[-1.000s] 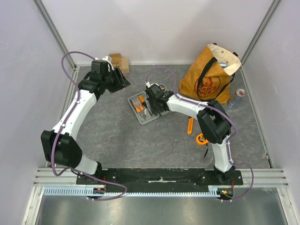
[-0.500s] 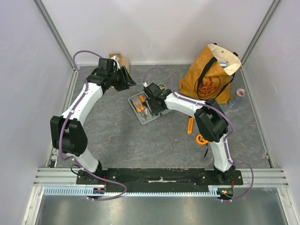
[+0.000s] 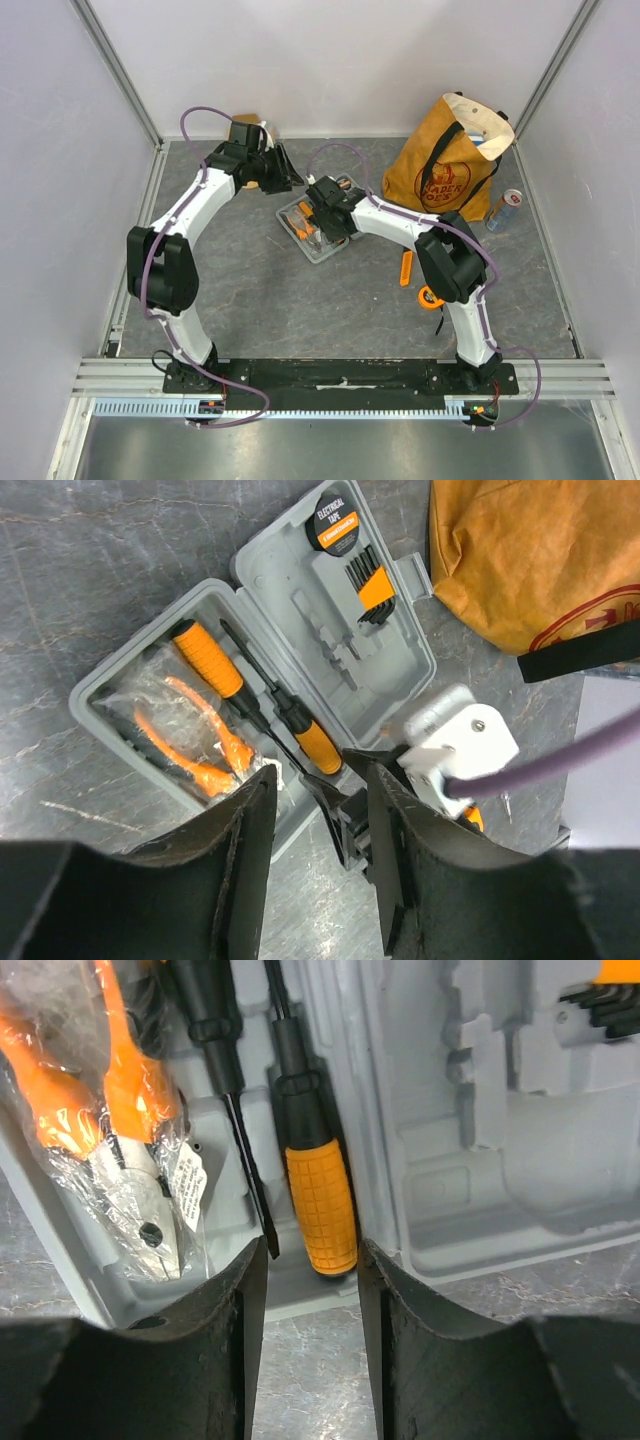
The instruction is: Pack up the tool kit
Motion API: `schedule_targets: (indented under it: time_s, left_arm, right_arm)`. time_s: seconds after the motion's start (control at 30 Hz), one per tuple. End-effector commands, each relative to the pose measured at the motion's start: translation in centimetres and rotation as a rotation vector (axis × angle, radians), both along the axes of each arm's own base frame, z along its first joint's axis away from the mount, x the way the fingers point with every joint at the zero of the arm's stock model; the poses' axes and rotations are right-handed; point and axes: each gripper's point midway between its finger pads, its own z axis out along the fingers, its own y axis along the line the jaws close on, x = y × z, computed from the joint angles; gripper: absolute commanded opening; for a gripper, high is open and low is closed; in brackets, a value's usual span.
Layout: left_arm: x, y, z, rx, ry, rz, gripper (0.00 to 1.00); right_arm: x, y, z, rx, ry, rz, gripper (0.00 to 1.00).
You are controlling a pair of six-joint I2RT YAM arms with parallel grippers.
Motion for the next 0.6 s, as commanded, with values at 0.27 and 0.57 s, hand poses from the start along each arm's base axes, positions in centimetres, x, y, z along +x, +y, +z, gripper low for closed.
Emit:
schedule_targets:
  time_s: [0.27,0.57]
  left_arm:
    - [3.3,-3.6,-3.6,0.003,0.032,-0.043,0.38]
    - [6.3,-4.1,-9.0,0.108,0.075,0.054,0.21]
  right_arm:
    - [2.1,0.4,5.8,0.099,-0.156,-0.033,0.39]
    - [3.4,1.3,3.9,0.167,-0.098,-0.033,0.3]
